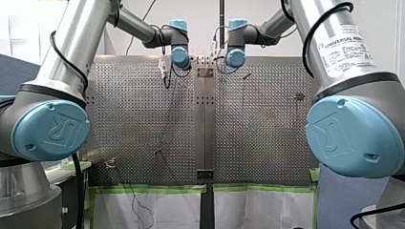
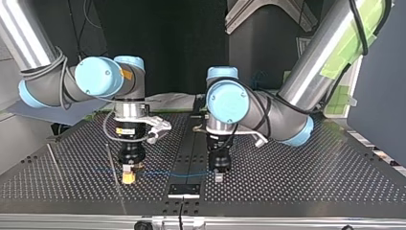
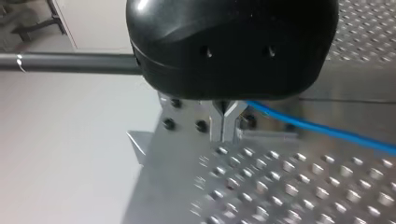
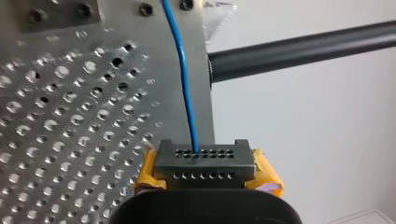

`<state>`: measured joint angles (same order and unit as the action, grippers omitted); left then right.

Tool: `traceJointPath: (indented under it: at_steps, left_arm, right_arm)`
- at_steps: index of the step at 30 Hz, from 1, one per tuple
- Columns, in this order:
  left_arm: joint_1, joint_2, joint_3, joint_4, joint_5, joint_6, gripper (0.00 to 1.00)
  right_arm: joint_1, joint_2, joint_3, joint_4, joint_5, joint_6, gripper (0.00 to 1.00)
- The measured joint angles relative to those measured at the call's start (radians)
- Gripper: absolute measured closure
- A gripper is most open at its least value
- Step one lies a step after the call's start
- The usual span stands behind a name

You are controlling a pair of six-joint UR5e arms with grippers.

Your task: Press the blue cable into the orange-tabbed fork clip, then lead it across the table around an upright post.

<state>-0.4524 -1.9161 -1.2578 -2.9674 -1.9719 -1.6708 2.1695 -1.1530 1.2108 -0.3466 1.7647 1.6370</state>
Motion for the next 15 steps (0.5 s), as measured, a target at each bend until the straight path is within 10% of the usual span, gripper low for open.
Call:
traceJointPath:
  at_steps: [15]
  left_arm:
    - [-0.053,-0.061,0.117,-0.075,-0.011,0.014,0.99]
  right_arm:
    - [-0.057,-0.01,0.0,0.03,-0.002,0.004,1.0]
